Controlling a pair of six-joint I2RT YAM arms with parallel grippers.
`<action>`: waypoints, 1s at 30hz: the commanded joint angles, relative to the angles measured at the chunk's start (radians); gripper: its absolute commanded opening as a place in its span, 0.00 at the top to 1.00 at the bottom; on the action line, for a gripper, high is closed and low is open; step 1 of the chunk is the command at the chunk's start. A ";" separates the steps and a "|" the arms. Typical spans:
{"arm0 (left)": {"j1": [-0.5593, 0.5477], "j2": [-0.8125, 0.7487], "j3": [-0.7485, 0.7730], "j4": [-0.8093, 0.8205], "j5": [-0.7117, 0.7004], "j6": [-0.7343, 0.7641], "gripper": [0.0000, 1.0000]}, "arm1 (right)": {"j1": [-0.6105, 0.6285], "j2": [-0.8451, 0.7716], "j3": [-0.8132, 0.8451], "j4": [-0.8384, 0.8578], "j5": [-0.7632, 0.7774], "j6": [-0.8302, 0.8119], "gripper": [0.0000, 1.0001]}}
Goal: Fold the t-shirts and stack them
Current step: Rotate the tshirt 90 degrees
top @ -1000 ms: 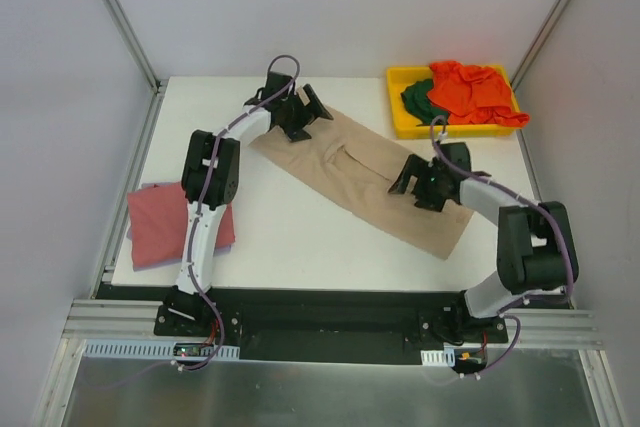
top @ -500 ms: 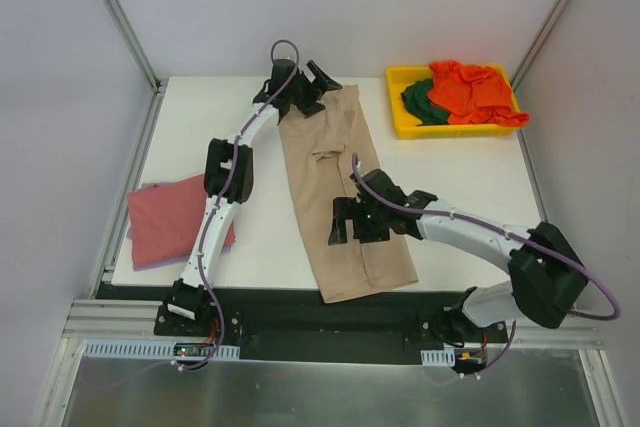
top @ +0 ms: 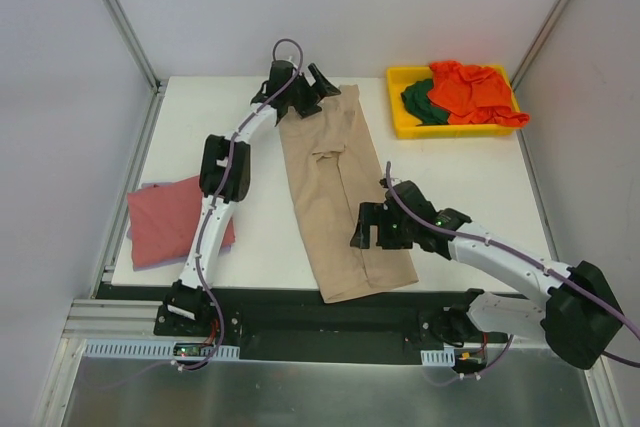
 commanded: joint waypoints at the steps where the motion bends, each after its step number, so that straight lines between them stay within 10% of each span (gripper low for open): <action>1: -0.025 -0.314 -0.169 0.000 0.042 0.169 0.01 | -0.005 -0.045 -0.020 -0.021 0.045 -0.012 0.04; 13: -0.186 -0.907 -1.082 -0.125 -0.245 0.304 0.01 | -0.010 0.047 -0.094 0.061 -0.044 0.032 0.04; 30: -0.120 -0.494 -0.753 -0.286 -0.275 0.299 0.01 | 0.056 0.317 -0.011 0.210 -0.148 0.098 0.04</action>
